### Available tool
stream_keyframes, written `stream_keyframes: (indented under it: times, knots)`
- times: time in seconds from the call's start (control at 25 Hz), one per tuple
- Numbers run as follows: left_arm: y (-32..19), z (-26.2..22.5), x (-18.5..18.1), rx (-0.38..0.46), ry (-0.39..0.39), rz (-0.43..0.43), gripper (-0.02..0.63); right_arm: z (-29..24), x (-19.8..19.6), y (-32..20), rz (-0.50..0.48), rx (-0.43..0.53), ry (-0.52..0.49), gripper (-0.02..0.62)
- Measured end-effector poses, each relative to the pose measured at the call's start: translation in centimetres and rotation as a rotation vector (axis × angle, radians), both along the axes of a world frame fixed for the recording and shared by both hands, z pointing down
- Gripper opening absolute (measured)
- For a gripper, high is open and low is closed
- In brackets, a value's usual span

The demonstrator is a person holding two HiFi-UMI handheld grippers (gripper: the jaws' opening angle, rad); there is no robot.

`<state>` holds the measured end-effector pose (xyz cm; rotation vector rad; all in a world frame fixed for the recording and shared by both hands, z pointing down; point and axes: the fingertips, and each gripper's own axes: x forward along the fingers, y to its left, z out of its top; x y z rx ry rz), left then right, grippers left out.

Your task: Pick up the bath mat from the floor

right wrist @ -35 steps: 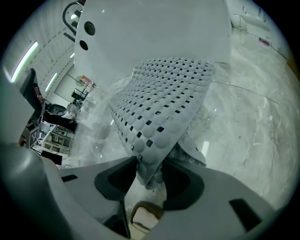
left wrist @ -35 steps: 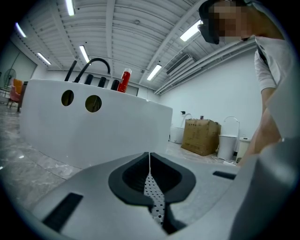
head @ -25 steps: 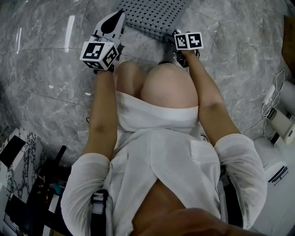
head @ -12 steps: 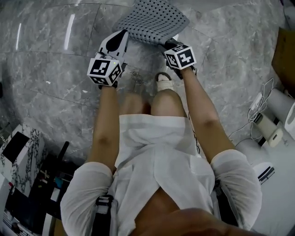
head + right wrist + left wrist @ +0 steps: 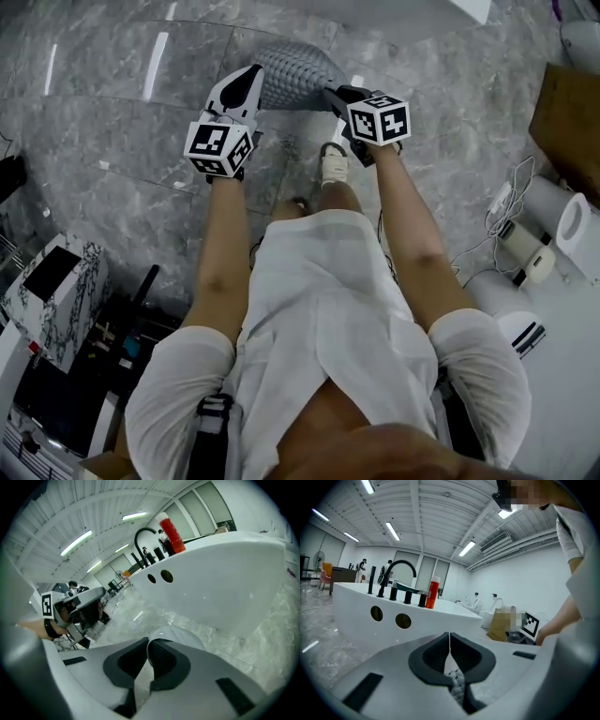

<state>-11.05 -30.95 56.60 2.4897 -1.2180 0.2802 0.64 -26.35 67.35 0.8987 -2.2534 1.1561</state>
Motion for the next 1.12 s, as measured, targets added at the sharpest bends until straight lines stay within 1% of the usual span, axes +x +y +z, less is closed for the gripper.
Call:
stream_keyframes:
  times: [0.16,0.28,0.44,0.6,0.72,0.8,0.92,1.12]
  knots:
    - [1.7,-8.6,-0.7,0.008,0.003,0.0,0.015,-10.1,0.5,0.5,0.094,0.041,-0.046,0.034]
    - [3.5,-14.9,-2.2,0.024,0.008,-0.013,0.015,-17.8,1.1,1.9,0.165,0.098,-0.073,0.034]
    - [6.3,-22.6,-4.8,0.065,-0.001,-0.036,0.015,-27.2,1.2,4.8,0.2,0.2,-0.083,0.034]
    - [8.9,-29.6,-7.4,0.128,0.015,-0.089,0.015,-35.5,1.5,7.6,0.226,0.306,-0.091,0.034]
    - [11.9,-33.8,-9.3,0.162,0.012,-0.129,0.015,-40.8,2.0,10.2,0.273,0.377,-0.124,0.034]
    - [13.5,-36.2,-9.8,0.192,0.01,-0.142,0.015,-44.0,2.8,11.7,0.304,0.438,-0.137,0.034]
    - [16.5,-39.6,-10.0,0.232,0.016,-0.136,0.015,-48.6,4.2,14.3,0.351,0.527,-0.151,0.034]
    - [21.8,-43.3,-10.3,0.259,-0.007,-0.109,0.015,-54.9,7.4,19.6,0.457,0.642,-0.152,0.034]
